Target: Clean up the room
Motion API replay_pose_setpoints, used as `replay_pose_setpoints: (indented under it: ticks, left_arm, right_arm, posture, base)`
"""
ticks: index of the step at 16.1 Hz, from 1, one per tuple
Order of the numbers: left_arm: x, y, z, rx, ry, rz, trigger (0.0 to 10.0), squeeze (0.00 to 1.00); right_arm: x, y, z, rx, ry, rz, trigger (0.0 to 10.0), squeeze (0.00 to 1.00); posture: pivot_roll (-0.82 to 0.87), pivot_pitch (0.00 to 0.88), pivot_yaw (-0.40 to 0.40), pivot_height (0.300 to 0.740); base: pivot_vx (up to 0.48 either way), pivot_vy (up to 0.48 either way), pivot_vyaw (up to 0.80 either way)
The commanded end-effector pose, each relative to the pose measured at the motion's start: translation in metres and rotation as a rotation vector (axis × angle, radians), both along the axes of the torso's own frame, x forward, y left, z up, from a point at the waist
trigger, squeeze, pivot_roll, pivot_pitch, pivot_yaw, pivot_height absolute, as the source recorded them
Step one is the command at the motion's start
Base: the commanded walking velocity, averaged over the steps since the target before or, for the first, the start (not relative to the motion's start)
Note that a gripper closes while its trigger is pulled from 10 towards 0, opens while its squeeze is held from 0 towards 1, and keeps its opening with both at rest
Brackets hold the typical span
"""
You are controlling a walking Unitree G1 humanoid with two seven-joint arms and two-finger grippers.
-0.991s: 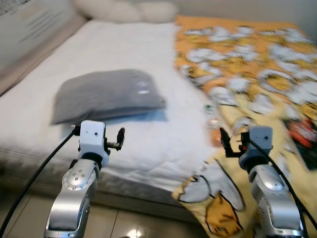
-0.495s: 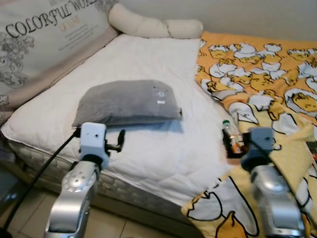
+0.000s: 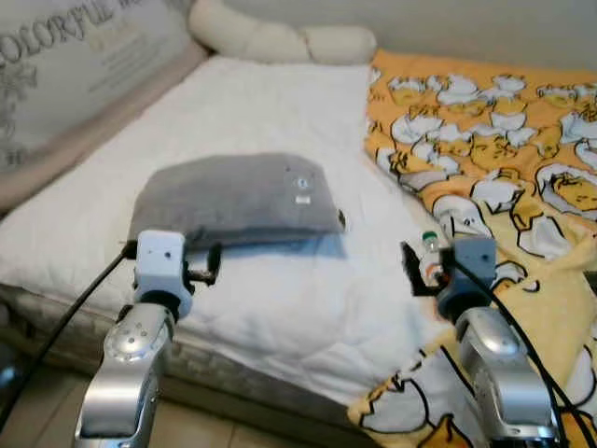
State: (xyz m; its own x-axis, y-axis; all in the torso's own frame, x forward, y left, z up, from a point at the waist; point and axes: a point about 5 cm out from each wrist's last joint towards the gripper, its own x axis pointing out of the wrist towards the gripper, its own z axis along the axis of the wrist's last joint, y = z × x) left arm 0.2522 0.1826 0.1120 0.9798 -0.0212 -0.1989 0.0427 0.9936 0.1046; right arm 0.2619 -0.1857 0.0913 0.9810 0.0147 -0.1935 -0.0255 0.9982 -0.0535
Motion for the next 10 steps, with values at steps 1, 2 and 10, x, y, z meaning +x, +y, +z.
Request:
replay_pose_setpoints:
  ticks: [1,2,10]
  left_arm:
    - [0.000,-0.005,0.001,-0.001,-0.001,-0.014,10.0,1.00]
    - [0.000,-0.005,0.001,-0.001,-0.001,-0.014,10.0,1.00]
    - [-0.002,-0.024,-0.001,0.050,0.046,-0.263,10.0,0.64]
  right_arm:
    - [-0.001,-0.009,0.000,-0.014,0.010,-0.028,10.0,1.00]
    - [-0.001,-0.009,0.000,-0.015,0.011,-0.028,10.0,1.00]
    - [0.014,-0.033,-0.008,-0.112,0.159,-0.087,10.0,1.00]
  posture:
    - [-0.07,0.000,0.023,0.740]
    - [-0.07,0.000,0.023,0.740]
    - [-0.08,0.000,0.032,0.740]
  base:
    - [0.285,0.000,0.00]
    - [0.281,0.000,0.00]
    - [0.067,0.000,0.00]
